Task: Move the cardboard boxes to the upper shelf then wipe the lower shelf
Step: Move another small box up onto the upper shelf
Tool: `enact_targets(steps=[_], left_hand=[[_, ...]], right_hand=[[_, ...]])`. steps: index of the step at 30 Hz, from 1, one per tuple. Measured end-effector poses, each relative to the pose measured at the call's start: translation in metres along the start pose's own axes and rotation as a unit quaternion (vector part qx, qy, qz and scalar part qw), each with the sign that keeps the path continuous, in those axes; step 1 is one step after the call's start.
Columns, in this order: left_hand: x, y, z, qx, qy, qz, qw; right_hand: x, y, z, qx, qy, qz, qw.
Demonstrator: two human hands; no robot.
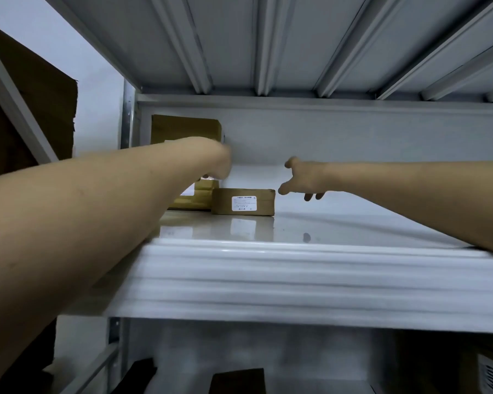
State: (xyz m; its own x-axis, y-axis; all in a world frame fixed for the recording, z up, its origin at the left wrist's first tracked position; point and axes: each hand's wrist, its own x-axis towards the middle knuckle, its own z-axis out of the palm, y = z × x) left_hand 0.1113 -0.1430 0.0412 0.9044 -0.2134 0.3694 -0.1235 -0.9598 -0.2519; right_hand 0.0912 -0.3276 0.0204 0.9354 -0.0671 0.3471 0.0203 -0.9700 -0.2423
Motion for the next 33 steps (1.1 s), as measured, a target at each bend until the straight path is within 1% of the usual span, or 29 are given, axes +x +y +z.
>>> enact_targets(steps=[3, 5, 7, 9, 12, 15, 17, 19, 25, 30, 33], left_hand=[[-0.012, 0.011, -0.009, 0.000, 0.052, 0.010, 0.999], [-0.019, 0.018, -0.012, -0.017, 0.063, 0.028, 0.997], [-0.025, 0.024, -0.016, -0.053, 0.075, 0.035, 0.995], [-0.033, 0.029, -0.017, -0.103, 0.067, 0.048, 0.991], [-0.046, 0.037, -0.020, -0.181, 0.056, 0.066, 0.980], [-0.062, 0.047, -0.022, -0.221, 0.096, 0.071, 0.968], [-0.075, 0.060, -0.023, -0.217, 0.140, 0.071, 0.963], [-0.086, 0.074, -0.026, -0.217, 0.161, 0.075, 0.960], [-0.126, 0.127, -0.036, -0.231, 0.150, 0.074, 0.958], [-0.165, 0.164, -0.040, -0.282, 0.154, 0.063, 0.945], [-0.191, 0.185, -0.043, -0.278, 0.199, 0.045, 0.939]], right_hand=[[-0.014, 0.001, -0.010, -0.019, 0.014, 0.000, 1.000], [-0.025, 0.001, -0.016, -0.043, 0.029, 0.004, 0.999], [-0.035, 0.001, -0.021, -0.090, 0.050, 0.010, 0.995], [-0.047, 0.001, -0.026, -0.114, 0.068, 0.016, 0.991], [-0.065, 0.005, -0.031, -0.077, 0.085, 0.009, 0.993], [-0.087, 0.005, -0.034, -0.069, 0.114, -0.011, 0.991], [-0.105, 0.008, -0.036, -0.070, 0.133, -0.024, 0.988], [-0.121, 0.011, -0.038, -0.063, 0.144, -0.035, 0.987], [-0.173, 0.039, -0.048, -0.024, 0.165, -0.064, 0.984], [-0.220, 0.076, -0.056, -0.012, 0.192, -0.062, 0.979], [-0.248, 0.096, -0.058, -0.028, 0.236, -0.062, 0.969]])
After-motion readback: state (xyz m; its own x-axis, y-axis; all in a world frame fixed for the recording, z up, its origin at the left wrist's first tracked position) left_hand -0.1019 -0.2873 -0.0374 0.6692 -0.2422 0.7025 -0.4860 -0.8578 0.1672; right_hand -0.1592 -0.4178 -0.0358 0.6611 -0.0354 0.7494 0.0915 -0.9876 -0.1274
